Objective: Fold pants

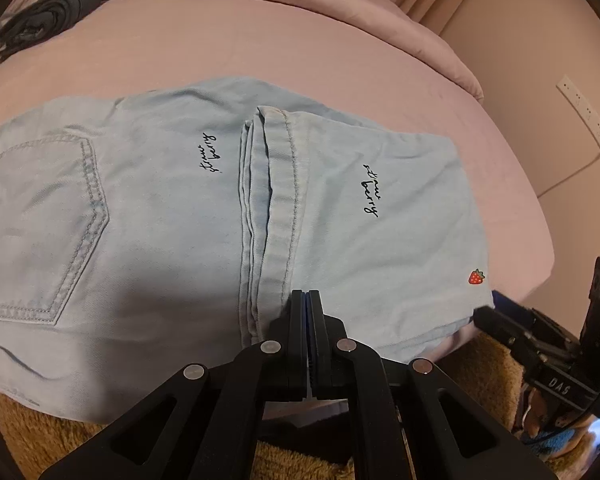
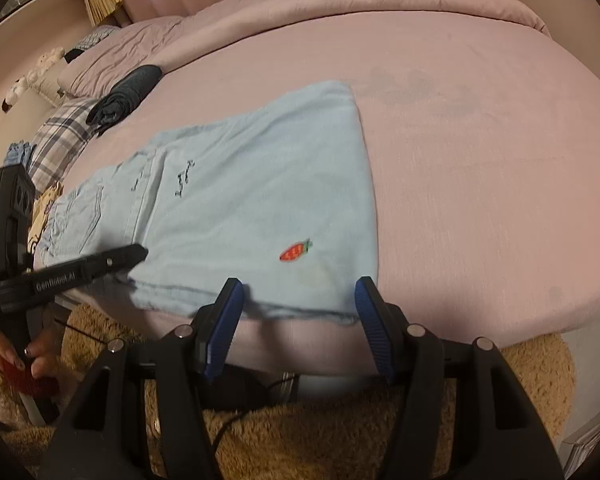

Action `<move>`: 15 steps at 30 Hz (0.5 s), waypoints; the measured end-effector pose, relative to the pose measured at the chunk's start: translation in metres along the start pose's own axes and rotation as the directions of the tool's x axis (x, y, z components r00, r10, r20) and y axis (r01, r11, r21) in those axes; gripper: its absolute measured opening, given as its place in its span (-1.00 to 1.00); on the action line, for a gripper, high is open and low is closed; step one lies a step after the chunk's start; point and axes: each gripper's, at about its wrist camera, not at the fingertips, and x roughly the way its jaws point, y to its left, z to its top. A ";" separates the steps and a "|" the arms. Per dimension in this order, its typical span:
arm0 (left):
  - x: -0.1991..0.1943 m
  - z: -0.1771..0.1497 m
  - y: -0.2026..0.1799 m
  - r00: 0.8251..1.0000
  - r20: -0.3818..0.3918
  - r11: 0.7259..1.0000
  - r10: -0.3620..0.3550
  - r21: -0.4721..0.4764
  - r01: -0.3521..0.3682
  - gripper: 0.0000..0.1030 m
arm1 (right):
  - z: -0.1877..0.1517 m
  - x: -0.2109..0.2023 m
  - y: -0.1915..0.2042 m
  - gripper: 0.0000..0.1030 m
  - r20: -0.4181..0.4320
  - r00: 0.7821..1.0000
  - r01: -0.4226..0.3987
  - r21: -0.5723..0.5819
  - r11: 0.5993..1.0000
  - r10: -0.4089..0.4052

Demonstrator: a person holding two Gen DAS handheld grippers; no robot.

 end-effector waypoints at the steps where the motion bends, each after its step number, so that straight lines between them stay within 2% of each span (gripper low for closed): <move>1: 0.000 0.000 0.001 1.000 -0.001 1.000 -0.002 -0.002 0.002 -0.87 | -0.002 0.002 -0.003 0.15 -0.013 1.000 0.004 0.008 1.000 -0.004; 3: -0.001 -0.001 0.002 1.000 -0.003 1.000 -0.002 -0.002 0.002 -0.87 | -0.008 0.007 -0.010 0.15 -0.046 0.999 0.013 0.031 0.999 -0.012; 6: -0.004 -0.001 0.001 1.000 -0.007 1.000 0.006 0.000 -0.006 -0.87 | -0.009 -0.001 -0.011 0.08 -0.025 1.000 0.018 0.039 0.999 -0.017; 9: -0.004 0.000 -0.001 1.000 -0.006 1.000 0.017 0.005 -0.017 -0.87 | 0.001 -0.012 -0.003 0.10 0.018 0.996 0.087 0.004 0.996 -0.087; 15: -0.006 -0.001 -0.003 1.000 -0.002 1.000 0.030 0.009 -0.030 -0.87 | 0.024 -0.012 0.010 0.11 0.048 0.987 0.157 -0.074 0.985 -0.153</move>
